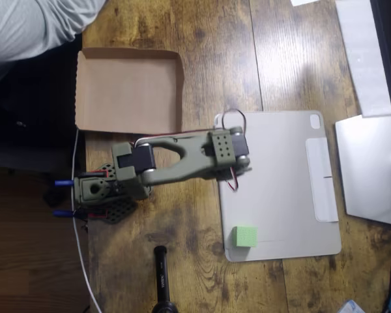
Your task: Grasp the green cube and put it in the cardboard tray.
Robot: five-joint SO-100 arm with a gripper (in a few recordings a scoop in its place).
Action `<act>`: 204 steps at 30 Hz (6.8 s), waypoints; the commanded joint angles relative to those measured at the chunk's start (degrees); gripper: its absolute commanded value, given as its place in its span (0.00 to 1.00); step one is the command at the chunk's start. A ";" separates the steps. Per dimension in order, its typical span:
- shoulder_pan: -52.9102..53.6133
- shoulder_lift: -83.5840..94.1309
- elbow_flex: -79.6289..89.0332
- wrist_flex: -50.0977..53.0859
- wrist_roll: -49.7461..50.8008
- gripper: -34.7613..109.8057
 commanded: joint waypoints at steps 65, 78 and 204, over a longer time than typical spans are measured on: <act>30.23 -4.22 -2.72 -25.84 -19.25 0.41; 29.09 -4.22 1.58 -31.03 -19.16 0.43; -11.60 -2.90 2.37 8.44 -3.52 0.24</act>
